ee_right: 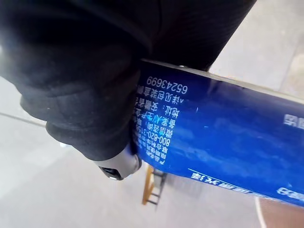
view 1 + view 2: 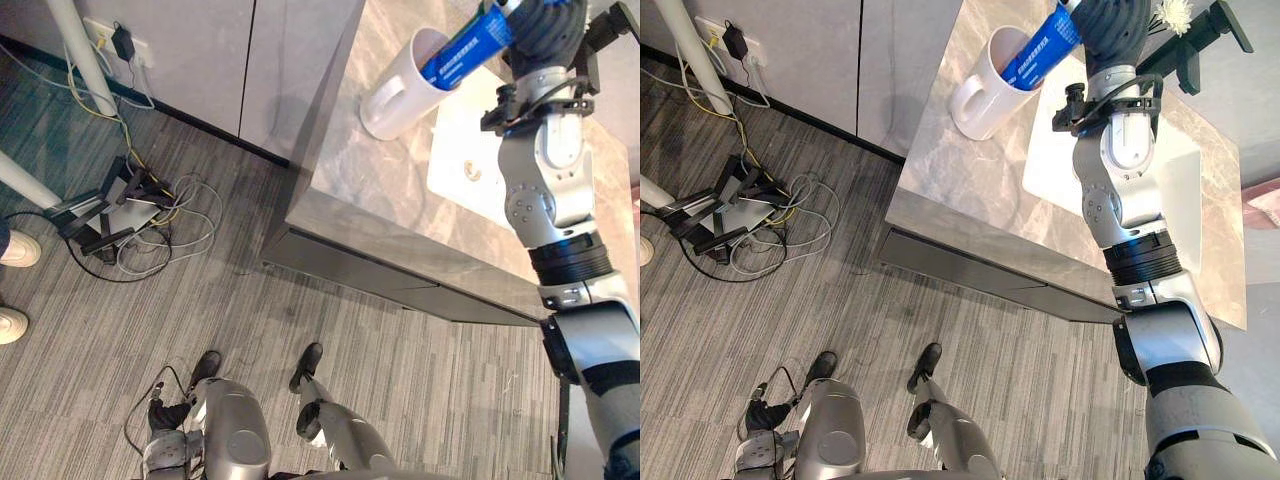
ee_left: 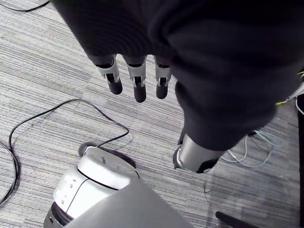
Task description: Organize washtable
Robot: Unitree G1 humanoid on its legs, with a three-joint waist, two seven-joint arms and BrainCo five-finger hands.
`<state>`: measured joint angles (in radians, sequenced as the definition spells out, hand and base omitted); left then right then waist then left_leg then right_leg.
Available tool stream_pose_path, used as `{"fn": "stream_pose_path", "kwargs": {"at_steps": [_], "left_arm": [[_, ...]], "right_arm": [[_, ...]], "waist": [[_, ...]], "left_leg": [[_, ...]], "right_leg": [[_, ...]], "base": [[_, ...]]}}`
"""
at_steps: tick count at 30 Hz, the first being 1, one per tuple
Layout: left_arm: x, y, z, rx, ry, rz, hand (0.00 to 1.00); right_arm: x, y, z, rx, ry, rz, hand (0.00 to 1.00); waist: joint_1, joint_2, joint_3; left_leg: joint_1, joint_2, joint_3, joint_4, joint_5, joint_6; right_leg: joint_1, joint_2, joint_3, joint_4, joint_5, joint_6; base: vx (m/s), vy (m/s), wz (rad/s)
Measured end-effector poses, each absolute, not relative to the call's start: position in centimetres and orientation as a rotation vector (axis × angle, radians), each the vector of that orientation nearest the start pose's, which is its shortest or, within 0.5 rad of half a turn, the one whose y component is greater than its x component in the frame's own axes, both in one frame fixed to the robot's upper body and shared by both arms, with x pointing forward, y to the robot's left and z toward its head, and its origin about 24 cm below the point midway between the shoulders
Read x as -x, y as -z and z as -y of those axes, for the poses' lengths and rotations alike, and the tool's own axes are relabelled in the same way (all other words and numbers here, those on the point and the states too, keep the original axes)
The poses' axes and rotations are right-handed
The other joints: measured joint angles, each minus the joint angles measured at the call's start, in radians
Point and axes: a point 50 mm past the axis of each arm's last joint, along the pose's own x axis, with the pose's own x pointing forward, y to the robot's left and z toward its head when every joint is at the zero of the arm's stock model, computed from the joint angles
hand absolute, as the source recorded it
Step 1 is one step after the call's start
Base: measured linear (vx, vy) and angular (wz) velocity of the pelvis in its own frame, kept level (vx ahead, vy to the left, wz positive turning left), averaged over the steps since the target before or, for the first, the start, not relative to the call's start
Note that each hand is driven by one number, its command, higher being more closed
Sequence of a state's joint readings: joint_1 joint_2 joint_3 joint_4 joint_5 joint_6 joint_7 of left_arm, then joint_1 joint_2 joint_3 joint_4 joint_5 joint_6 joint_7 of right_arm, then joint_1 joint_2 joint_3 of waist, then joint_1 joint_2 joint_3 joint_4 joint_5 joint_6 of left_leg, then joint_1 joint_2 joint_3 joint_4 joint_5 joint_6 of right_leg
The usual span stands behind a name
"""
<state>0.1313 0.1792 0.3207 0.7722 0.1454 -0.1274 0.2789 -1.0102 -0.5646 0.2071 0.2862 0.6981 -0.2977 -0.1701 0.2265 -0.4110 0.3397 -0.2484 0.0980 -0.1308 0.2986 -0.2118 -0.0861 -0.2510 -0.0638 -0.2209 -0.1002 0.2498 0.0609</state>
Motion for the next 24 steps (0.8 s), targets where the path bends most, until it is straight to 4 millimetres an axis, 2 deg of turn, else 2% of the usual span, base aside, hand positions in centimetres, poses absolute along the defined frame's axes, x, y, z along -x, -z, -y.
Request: {"fn": "stream_pose_path", "kwargs": {"at_steps": [3, 4, 11, 12, 14, 24], "left_arm": [[-12.57, 10.66, -28.31, -0.315, -0.582, -0.736, 0.00], [-12.58, 10.67, -28.30, -0.314, -0.580, -0.737, 0.00], [-12.58, 10.67, -28.31, -0.312, -0.578, -0.737, 0.00], [-12.57, 10.67, -28.32, -0.303, -0.582, -0.735, 0.00], [-12.55, 10.67, -28.34, -0.297, -0.585, -0.734, 0.00], [-12.55, 10.65, -28.35, -0.296, -0.586, -0.732, 0.00]], "right_arm": [[-34.33, -32.73, 16.83, -0.168, -0.151, 0.887, 1.00], [-34.33, -32.72, 16.83, -0.168, -0.151, 0.887, 0.00], [-34.34, -32.69, 16.84, -0.167, -0.150, 0.886, 0.00], [-34.34, -32.69, 16.85, -0.168, -0.150, 0.886, 0.00], [-34.34, -32.72, 16.92, -0.170, -0.147, 0.887, 0.00], [-34.35, -32.73, 16.99, -0.172, -0.143, 0.887, 0.00]], "waist": [[0.000, 0.000, 0.000], [0.000, 0.000, 0.000], [0.000, -0.001, -0.001], [0.002, -0.001, -0.001], [0.002, -0.001, -0.001], [0.004, -0.003, -0.003]], "left_leg": [[0.000, 0.001, 0.001, 0.000, 0.000, 0.000], [0.000, 0.001, 0.001, 0.000, 0.000, 0.000], [0.000, 0.001, 0.001, 0.000, 0.000, 0.000], [-0.001, 0.006, 0.003, -0.001, 0.000, 0.000], [-0.003, 0.008, 0.005, -0.001, 0.000, 0.000], [-0.003, 0.007, 0.013, 0.006, 0.001, -0.001]], "right_leg": [[-0.001, 0.001, 0.001, 0.000, 0.000, 0.000], [-0.001, 0.001, 0.001, 0.000, 0.000, 0.000], [-0.001, 0.001, 0.003, 0.000, 0.002, 0.003], [-0.006, 0.006, 0.008, 0.000, 0.018, 0.021], [-0.012, 0.009, 0.013, 0.000, 0.036, 0.014], [-0.013, 0.009, 0.030, 0.000, 0.037, 0.014]], "base": [[0.00, 0.025, 0.00], [0.00, 0.048, 0.00], [0.00, 0.032, -0.01], [-0.01, 0.034, -0.09], [-0.02, 0.042, -0.11], [-0.01, 0.034, -0.02]]}}
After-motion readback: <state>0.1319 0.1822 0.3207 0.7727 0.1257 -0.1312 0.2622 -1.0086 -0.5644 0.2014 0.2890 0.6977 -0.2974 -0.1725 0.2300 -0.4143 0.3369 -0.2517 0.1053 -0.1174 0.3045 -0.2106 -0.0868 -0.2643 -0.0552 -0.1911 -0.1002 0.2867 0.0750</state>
